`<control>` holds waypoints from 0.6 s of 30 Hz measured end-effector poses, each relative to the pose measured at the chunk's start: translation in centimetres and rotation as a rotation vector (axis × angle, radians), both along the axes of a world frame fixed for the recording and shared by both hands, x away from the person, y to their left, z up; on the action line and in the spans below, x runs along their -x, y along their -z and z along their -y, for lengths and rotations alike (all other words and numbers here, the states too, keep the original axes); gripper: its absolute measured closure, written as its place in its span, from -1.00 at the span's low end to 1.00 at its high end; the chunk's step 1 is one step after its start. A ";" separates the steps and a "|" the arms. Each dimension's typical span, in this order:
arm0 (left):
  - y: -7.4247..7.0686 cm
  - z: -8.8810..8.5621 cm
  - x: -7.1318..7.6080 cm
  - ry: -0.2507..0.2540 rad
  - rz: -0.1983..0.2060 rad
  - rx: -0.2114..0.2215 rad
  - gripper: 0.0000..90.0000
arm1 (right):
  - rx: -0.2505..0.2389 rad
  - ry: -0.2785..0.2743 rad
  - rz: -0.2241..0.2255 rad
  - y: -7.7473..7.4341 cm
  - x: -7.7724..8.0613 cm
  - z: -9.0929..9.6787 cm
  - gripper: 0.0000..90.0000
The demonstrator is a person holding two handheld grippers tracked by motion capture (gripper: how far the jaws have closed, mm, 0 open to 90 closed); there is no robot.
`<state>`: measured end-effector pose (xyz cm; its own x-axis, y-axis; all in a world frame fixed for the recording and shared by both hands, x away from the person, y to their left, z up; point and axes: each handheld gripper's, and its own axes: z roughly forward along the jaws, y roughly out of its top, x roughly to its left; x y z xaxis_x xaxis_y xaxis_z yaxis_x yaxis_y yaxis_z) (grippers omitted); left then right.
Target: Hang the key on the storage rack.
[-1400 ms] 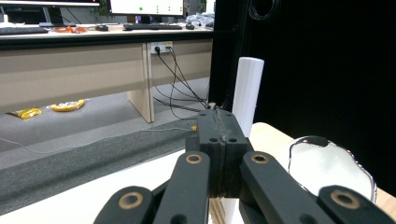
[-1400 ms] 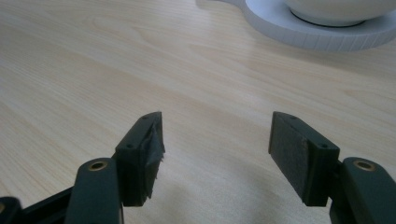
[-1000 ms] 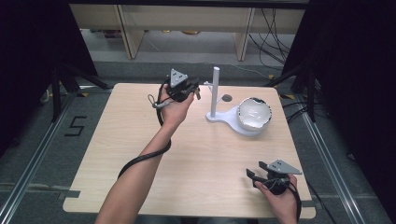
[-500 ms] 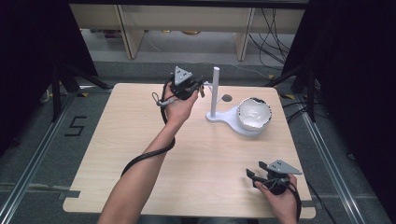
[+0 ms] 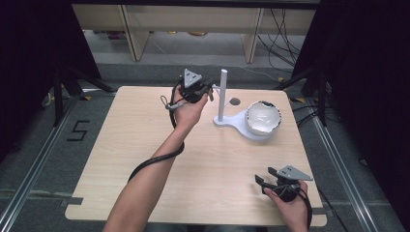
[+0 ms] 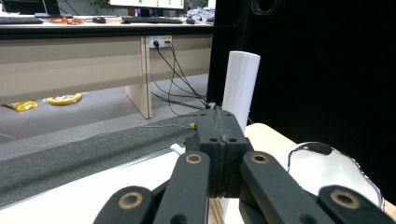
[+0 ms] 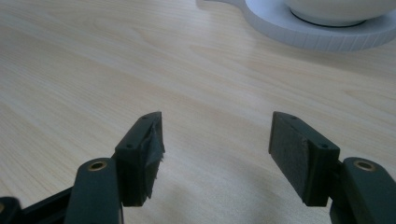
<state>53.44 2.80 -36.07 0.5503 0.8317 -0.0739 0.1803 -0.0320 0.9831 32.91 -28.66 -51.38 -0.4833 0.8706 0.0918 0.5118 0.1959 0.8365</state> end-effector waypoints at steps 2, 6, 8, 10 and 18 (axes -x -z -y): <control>-0.1 0.1 0.0 -0.004 0.004 0.002 1.00 | -0.001 0.000 -0.002 0.0 0.0 0.0 -0.19; -0.2 0.3 0.0 -0.006 0.006 -0.002 1.00 | 0.001 -0.002 -0.001 0.0 0.0 0.0 -0.20; -0.2 0.4 0.0 -0.011 0.007 -0.003 1.00 | 0.002 -0.001 -0.002 0.0 0.0 0.0 -0.19; -0.2 0.5 0.0 -0.013 0.007 -0.007 1.00 | -0.002 -0.002 -0.005 0.0 0.0 -0.1 -0.19; -0.3 1.0 0.0 -0.023 0.008 -0.016 1.00 | -0.004 -0.002 -0.018 0.0 0.1 -0.1 -0.19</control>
